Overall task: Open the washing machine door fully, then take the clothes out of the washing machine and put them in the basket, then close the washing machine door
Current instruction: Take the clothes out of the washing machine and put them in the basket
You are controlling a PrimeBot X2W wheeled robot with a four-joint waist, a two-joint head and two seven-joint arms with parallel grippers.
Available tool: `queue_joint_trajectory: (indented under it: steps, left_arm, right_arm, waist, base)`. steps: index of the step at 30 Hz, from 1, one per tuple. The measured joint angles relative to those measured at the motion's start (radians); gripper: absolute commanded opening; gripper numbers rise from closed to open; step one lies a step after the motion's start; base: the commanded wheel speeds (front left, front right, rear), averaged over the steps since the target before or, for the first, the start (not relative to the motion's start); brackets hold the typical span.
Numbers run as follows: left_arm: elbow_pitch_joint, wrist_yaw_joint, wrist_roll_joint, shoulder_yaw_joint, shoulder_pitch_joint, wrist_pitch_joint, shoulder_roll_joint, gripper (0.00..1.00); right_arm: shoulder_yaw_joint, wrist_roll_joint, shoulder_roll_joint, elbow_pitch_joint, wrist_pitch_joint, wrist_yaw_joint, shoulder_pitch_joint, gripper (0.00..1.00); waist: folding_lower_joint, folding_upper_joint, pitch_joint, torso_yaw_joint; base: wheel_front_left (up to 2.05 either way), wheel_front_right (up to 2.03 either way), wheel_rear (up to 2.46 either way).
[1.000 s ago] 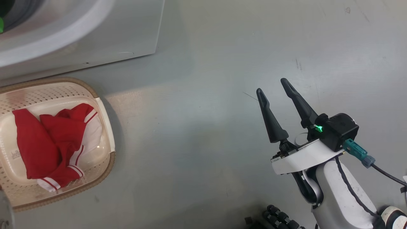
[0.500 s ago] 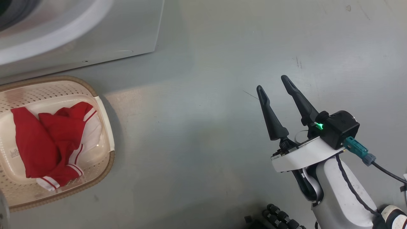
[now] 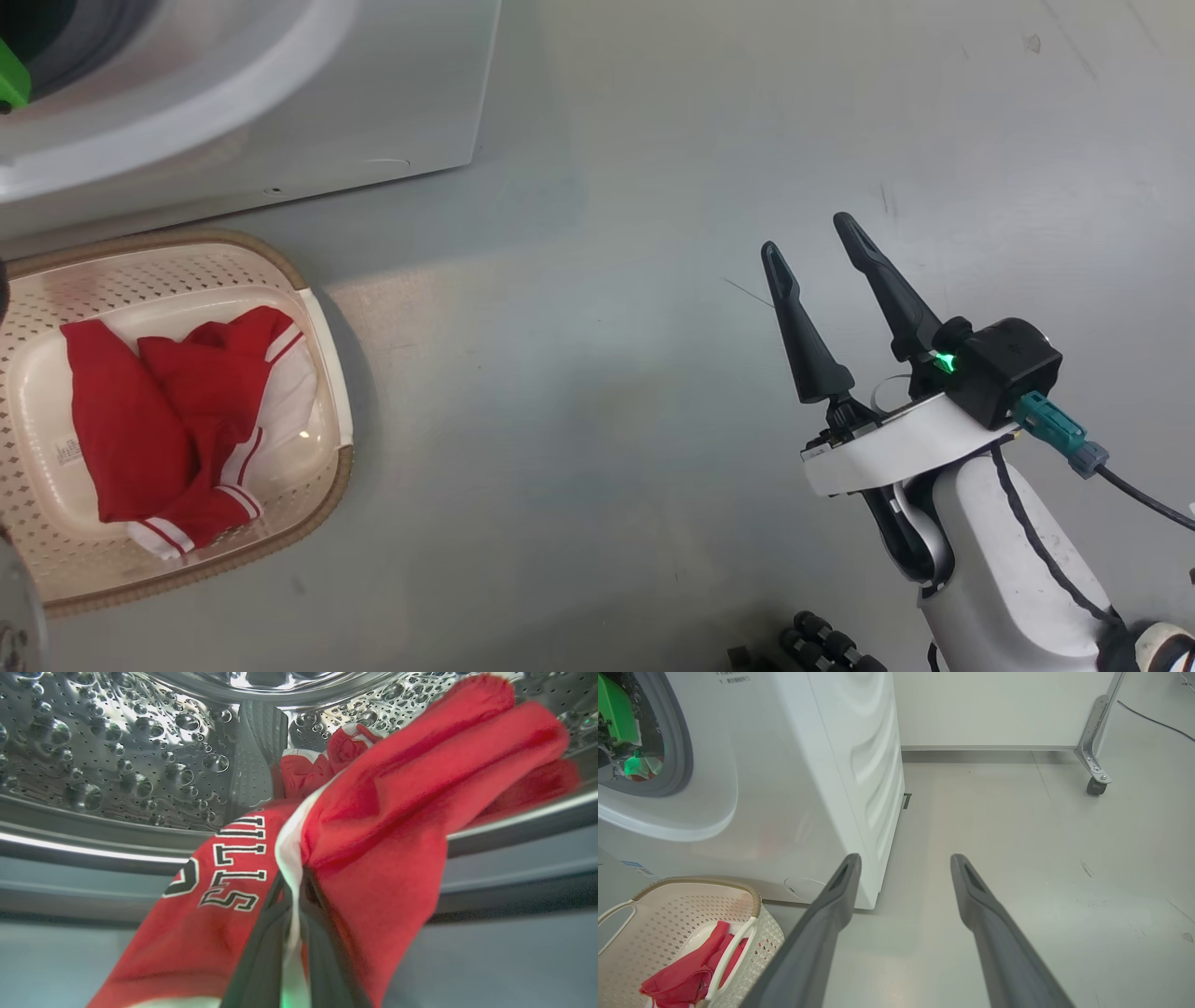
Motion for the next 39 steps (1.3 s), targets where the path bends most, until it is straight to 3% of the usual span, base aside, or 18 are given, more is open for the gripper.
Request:
queue_joint_trajectory:
  steps: [11,39]
  left_arm:
    - [0.062,-0.009,-0.006,-0.017,0.053,-0.075,-0.028,0.0]
    - [0.098,-0.027,-0.017,-0.095,0.333,-0.393,-0.098,0.0]
  right_arm:
    - [-0.011,-0.008,-0.007,0.01,0.0,0.0,0.0,1.0]
    - [-0.014,-0.013,-0.034,0.072,0.0,0.0,0.081,1.0]
  waist:
    - [0.0,0.0,-0.06,0.031]
    - [0.0,0.0,-0.31,0.163]
  base:
    - [0.0,0.0,0.0]
    - [0.0,0.0,0.0]
